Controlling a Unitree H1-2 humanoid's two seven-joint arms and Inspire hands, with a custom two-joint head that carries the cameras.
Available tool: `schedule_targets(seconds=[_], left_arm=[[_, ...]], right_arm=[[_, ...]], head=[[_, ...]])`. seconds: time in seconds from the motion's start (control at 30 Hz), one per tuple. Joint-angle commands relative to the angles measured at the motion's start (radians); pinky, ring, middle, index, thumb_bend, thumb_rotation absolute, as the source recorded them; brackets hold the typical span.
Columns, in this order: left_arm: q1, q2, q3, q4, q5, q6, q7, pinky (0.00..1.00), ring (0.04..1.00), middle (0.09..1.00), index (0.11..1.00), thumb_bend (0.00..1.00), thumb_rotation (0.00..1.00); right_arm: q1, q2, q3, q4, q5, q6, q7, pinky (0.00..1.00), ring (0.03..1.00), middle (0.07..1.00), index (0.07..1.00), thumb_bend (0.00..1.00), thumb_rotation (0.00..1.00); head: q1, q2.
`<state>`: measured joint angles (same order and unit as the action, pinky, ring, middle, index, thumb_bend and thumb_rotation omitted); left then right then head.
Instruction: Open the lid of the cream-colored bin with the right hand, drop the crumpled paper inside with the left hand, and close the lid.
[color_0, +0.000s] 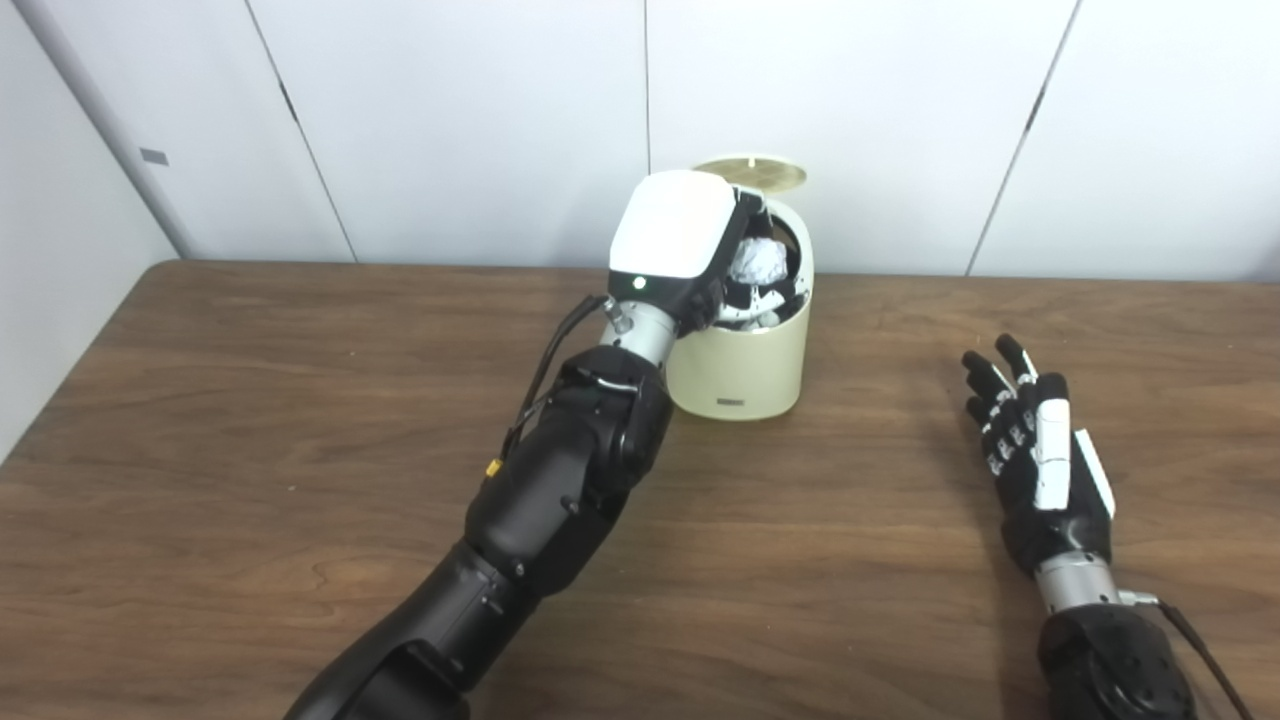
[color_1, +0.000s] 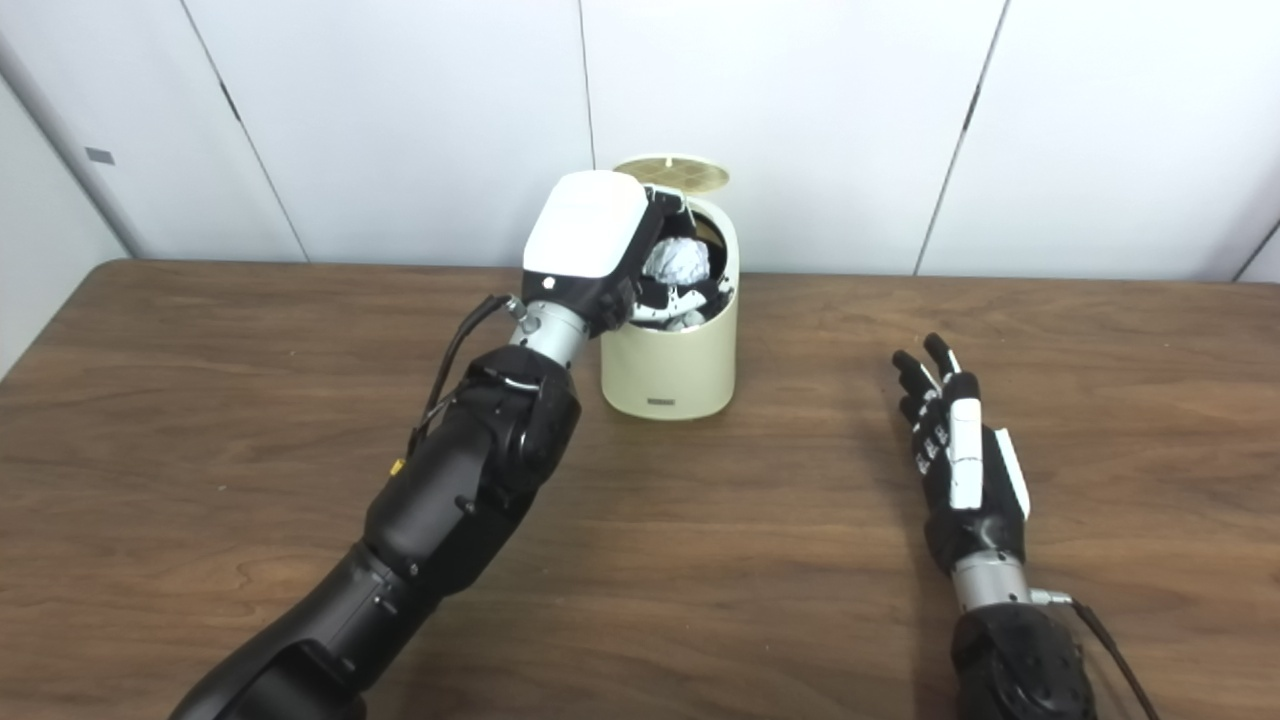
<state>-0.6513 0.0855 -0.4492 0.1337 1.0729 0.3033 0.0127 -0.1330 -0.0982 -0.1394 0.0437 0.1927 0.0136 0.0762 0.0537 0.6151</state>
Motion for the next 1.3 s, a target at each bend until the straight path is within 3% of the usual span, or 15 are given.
schedule_targets(seconds=[0.0, 0.03, 0.13, 0.23, 0.37, 0.77, 0.83, 0.9, 0.97, 1.0, 1.1, 1.27], left_arm=[[-0.033, 0.017, 0.003, -0.014, 0.040, 0.033, -0.020, 0.45, 0.566, 0.558, 0.587, 0.70, 0.00], [-0.033, 0.016, 0.002, -0.014, 0.050, 0.039, -0.024, 0.47, 0.580, 0.611, 0.644, 0.82, 0.01], [-0.030, 0.012, 0.004, -0.017, 0.068, 0.057, -0.054, 0.54, 0.663, 0.714, 0.715, 0.91, 0.09], [-0.026, 0.011, 0.006, -0.020, 0.061, 0.063, -0.070, 0.63, 0.760, 0.793, 0.757, 0.93, 0.13], [-0.026, 0.012, 0.007, -0.015, 0.062, 0.057, -0.060, 0.70, 0.804, 0.824, 0.782, 0.94, 0.16], [-0.018, 0.006, 0.019, -0.019, 0.045, 0.047, -0.054, 0.69, 0.796, 0.820, 0.765, 0.92, 0.11], [-0.014, -0.002, 0.031, -0.021, 0.022, 0.040, -0.042, 0.65, 0.759, 0.789, 0.740, 0.90, 0.05], [-0.007, -0.012, 0.049, -0.023, -0.018, 0.024, -0.018, 0.57, 0.670, 0.697, 0.651, 0.82, 0.01], [-0.002, -0.020, 0.064, -0.022, -0.054, 0.002, 0.012, 0.48, 0.608, 0.639, 0.523, 0.55, 0.01], [0.002, -0.027, 0.076, -0.020, -0.075, -0.008, 0.029, 0.42, 0.569, 0.624, 0.496, 0.50, 0.00], [0.012, -0.039, 0.098, -0.017, -0.117, -0.043, 0.076, 0.31, 0.477, 0.596, 0.457, 0.47, 0.00], [0.021, -0.041, 0.105, -0.017, -0.134, -0.080, 0.136, 0.30, 0.447, 0.577, 0.473, 0.46, 0.00]], right_arm=[[-0.010, -0.012, -0.003, 0.011, 0.009, -0.030, 0.013, 0.98, 0.961, 0.900, 0.958, 0.60, 1.00], [-0.010, -0.013, -0.002, 0.012, 0.010, -0.030, 0.014, 0.98, 0.962, 0.901, 0.958, 0.60, 1.00], [-0.011, -0.015, -0.002, 0.016, 0.011, -0.031, 0.016, 0.98, 0.960, 0.903, 0.961, 0.60, 1.00], [-0.014, -0.016, -0.003, 0.024, 0.016, -0.032, 0.018, 0.99, 0.957, 0.901, 0.962, 0.60, 1.00], [-0.018, -0.020, 0.000, 0.039, 0.014, -0.042, 0.017, 0.99, 0.952, 0.897, 0.959, 0.61, 1.00], [-0.011, -0.023, 0.009, 0.014, 0.017, -0.019, 0.015, 0.98, 0.950, 0.898, 0.955, 0.61, 1.00], [-0.010, -0.023, 0.008, 0.015, 0.018, -0.019, 0.015, 0.99, 0.951, 0.897, 0.955, 0.60, 1.00], [-0.010, -0.025, 0.009, 0.015, 0.016, -0.021, 0.014, 0.99, 0.954, 0.899, 0.957, 0.60, 1.00], [-0.011, -0.028, 0.010, 0.022, 0.016, -0.028, 0.018, 1.00, 0.957, 0.901, 0.961, 0.60, 1.00], [-0.011, -0.030, 0.009, 0.028, 0.016, -0.032, 0.020, 1.00, 0.960, 0.903, 0.964, 0.60, 1.00], [-0.012, -0.030, 0.006, 0.033, 0.024, -0.031, 0.022, 0.99, 0.954, 0.900, 0.963, 0.60, 1.00], [-0.008, -0.035, 0.011, 0.029, 0.018, -0.031, 0.024, 0.99, 0.951, 0.903, 0.963, 0.60, 1.00]], head=[[0.001, -0.002], [0.001, -0.002], [0.000, -0.004], [0.000, -0.004], [0.000, -0.007], [0.003, -0.007], [0.003, -0.006], [0.003, -0.005], [0.004, -0.005], [0.004, -0.005], [0.008, -0.005], [0.010, -0.005]])
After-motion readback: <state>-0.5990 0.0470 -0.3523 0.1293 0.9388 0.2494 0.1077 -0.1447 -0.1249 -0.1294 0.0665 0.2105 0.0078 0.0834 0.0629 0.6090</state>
